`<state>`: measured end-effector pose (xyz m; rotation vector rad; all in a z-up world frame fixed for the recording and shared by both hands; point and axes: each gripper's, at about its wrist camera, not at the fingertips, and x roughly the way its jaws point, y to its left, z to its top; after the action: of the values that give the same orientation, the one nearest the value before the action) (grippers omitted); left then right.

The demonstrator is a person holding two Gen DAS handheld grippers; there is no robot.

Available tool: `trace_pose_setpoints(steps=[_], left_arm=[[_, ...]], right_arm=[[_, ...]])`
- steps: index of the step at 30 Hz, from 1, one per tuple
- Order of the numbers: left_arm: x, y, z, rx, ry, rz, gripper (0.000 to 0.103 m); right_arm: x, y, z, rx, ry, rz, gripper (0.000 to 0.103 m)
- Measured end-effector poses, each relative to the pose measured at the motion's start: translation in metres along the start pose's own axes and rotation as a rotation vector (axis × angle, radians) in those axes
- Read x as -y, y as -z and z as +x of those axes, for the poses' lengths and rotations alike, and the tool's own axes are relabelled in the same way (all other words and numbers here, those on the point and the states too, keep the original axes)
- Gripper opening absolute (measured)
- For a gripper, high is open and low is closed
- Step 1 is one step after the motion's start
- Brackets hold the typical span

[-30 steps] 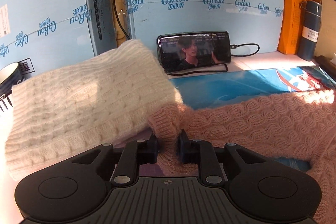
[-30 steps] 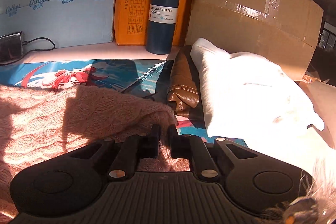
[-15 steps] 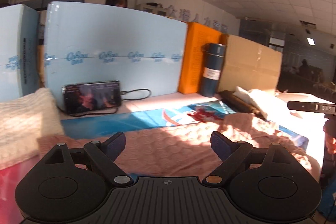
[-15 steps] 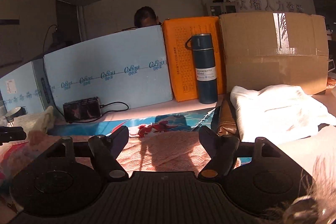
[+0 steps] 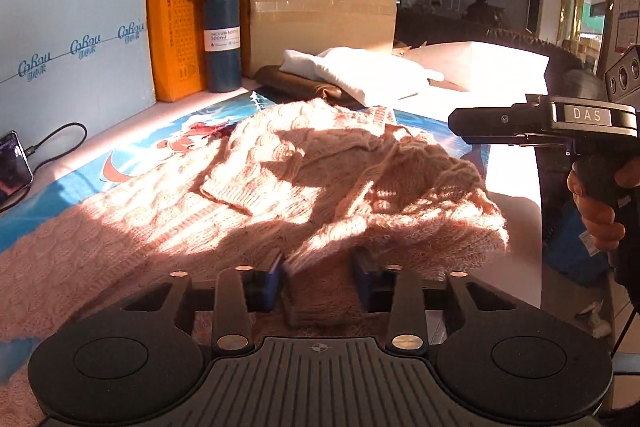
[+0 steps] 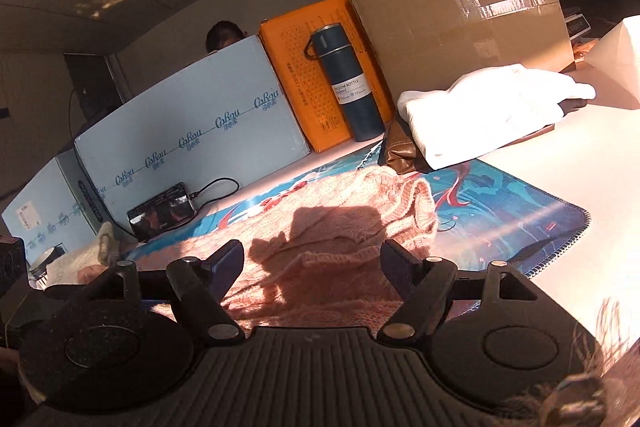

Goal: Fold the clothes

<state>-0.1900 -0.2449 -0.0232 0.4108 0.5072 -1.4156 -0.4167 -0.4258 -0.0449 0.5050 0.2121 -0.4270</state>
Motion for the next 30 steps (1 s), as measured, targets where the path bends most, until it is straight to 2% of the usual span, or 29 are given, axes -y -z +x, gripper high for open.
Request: trace_pose_setpoints(steps=[1,2,5,8,10,14,17,19,22,23,27,30], left_arm=[[0.001,-0.001,-0.004,0.017,0.018,0.001,0.006],[0.001,-0.003,-0.010,0.041,0.027,-0.009,0.003],[-0.002,-0.012,-0.029,0.125,0.032,-0.049,0.003],[-0.011,-0.022,-0.040,0.170,-0.036,-0.067,0.003],[-0.022,-0.025,-0.038,0.153,-0.086,-0.098,0.004],[-0.041,-0.015,-0.020,0.063,-0.118,-0.193,0.004],[-0.045,-0.008,-0.011,0.014,-0.148,-0.212,0.006],[-0.049,-0.006,-0.010,0.004,-0.181,-0.225,0.010],[-0.055,-0.003,-0.012,-0.001,-0.192,-0.246,0.013],[-0.056,-0.001,-0.013,-0.002,-0.199,-0.251,0.016],[-0.058,0.006,-0.018,-0.005,-0.226,-0.244,0.018],[-0.058,0.012,-0.025,0.005,-0.247,-0.238,0.018]], right_arm=[[0.001,0.000,-0.001,0.001,-0.001,0.004,0.074],[0.002,0.000,-0.001,0.003,-0.003,0.005,0.074],[0.002,-0.002,-0.002,0.012,-0.014,0.002,0.074],[0.000,-0.005,-0.002,0.022,-0.029,0.001,0.074],[-0.003,-0.007,-0.001,0.027,-0.045,0.001,0.074],[-0.015,-0.009,0.004,0.013,-0.126,-0.001,0.074],[-0.030,-0.008,0.015,-0.038,-0.225,0.007,0.074],[-0.041,-0.005,0.024,-0.073,-0.275,-0.007,0.074],[-0.054,0.000,0.039,-0.129,-0.324,-0.023,0.074],[-0.056,0.003,0.045,-0.154,-0.295,-0.026,0.074],[-0.060,0.013,0.067,-0.228,-0.138,-0.039,0.073],[-0.074,0.024,0.072,-0.224,-0.061,-0.165,0.073]])
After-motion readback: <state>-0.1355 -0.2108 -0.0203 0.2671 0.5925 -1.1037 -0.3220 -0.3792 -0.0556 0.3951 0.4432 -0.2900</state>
